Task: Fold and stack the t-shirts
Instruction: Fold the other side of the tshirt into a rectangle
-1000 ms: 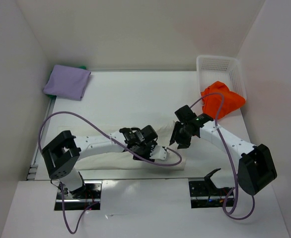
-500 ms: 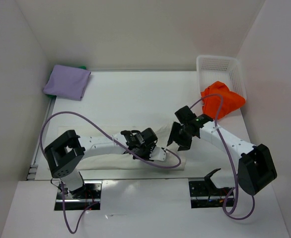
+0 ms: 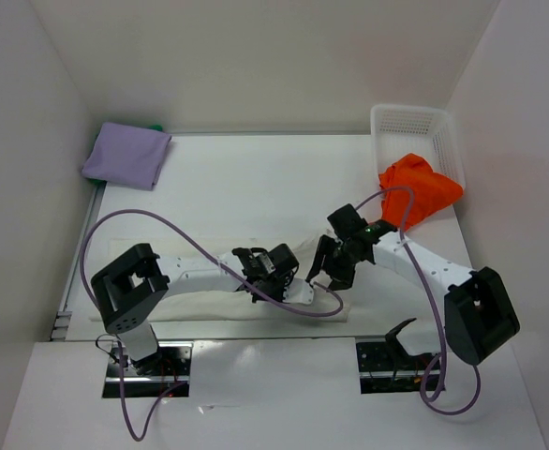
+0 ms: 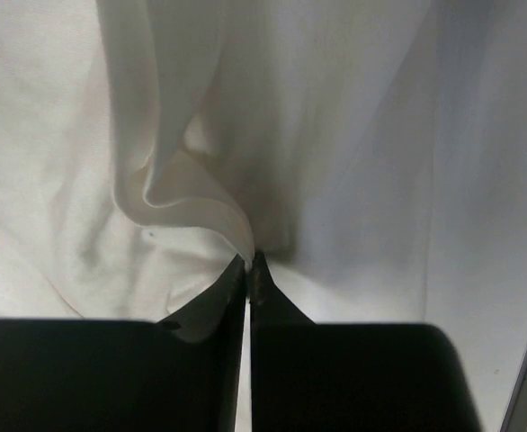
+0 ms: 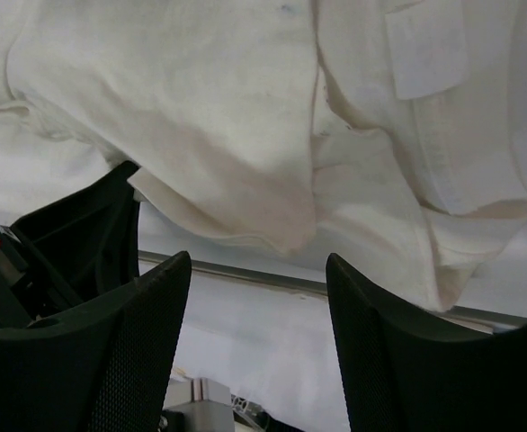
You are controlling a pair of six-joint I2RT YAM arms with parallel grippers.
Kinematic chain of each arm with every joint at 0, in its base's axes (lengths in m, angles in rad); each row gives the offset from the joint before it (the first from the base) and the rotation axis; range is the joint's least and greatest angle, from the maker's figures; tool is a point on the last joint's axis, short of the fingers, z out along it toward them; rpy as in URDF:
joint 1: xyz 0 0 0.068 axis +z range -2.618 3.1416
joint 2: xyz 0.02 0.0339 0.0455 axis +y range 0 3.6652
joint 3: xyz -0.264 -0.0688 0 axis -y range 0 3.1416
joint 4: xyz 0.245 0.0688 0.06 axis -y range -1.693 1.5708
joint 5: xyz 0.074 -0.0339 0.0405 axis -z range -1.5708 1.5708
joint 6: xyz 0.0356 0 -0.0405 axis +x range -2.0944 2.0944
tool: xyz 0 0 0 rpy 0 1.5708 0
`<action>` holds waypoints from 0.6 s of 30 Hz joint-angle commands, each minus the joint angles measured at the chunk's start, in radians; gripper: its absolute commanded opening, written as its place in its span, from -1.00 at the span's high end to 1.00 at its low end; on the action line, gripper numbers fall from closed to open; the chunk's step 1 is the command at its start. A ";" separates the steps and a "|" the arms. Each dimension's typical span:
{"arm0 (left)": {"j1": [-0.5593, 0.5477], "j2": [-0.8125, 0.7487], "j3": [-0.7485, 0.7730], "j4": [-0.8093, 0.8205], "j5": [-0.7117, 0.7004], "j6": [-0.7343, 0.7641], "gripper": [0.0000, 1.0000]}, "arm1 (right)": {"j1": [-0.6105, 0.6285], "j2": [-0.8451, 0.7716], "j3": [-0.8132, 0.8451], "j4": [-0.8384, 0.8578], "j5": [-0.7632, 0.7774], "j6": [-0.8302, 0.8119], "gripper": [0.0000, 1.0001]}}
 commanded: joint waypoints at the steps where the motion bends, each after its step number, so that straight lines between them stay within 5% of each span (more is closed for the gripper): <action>1: -0.004 -0.002 0.021 -0.007 0.006 -0.027 0.95 | 0.031 0.046 -0.003 0.075 -0.043 0.034 -0.33; 9: -0.004 -0.103 0.000 -0.068 -0.057 -0.016 1.00 | 0.057 0.101 0.000 0.106 -0.073 0.044 -0.06; 13: -0.004 -0.123 -0.022 -0.089 -0.066 -0.004 1.00 | 0.066 0.121 -0.009 0.124 -0.082 0.053 0.35; 17: -0.004 -0.123 -0.031 -0.100 -0.085 0.016 1.00 | 0.066 0.131 -0.009 0.124 -0.082 0.053 1.00; 18: -0.004 -0.132 -0.031 -0.109 -0.085 0.029 1.00 | 0.066 0.131 -0.009 0.112 -0.082 0.053 1.00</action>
